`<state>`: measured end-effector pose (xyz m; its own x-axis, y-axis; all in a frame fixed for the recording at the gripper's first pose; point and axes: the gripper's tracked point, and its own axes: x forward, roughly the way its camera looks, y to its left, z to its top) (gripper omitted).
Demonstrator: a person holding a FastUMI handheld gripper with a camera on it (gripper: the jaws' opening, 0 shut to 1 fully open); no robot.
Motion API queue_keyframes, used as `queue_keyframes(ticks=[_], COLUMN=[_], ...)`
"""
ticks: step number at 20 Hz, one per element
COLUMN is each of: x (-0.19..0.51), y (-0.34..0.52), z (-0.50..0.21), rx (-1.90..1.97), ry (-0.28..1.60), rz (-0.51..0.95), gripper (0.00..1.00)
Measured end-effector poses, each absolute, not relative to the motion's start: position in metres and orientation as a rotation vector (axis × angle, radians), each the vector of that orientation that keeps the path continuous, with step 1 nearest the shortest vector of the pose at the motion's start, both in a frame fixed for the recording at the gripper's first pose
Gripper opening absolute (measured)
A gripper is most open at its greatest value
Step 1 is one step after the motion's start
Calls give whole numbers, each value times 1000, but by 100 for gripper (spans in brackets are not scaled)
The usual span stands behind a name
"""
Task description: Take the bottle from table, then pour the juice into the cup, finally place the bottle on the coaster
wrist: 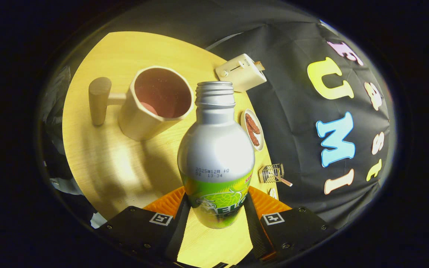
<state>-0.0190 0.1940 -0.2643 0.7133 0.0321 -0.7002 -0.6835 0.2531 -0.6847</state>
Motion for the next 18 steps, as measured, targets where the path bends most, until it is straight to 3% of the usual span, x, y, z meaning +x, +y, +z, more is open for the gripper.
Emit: queue_keyframes(ticks=[18], x=[-5], y=[200], z=[-259], rx=[-1575], ry=[668], rz=[564], gripper=[73])
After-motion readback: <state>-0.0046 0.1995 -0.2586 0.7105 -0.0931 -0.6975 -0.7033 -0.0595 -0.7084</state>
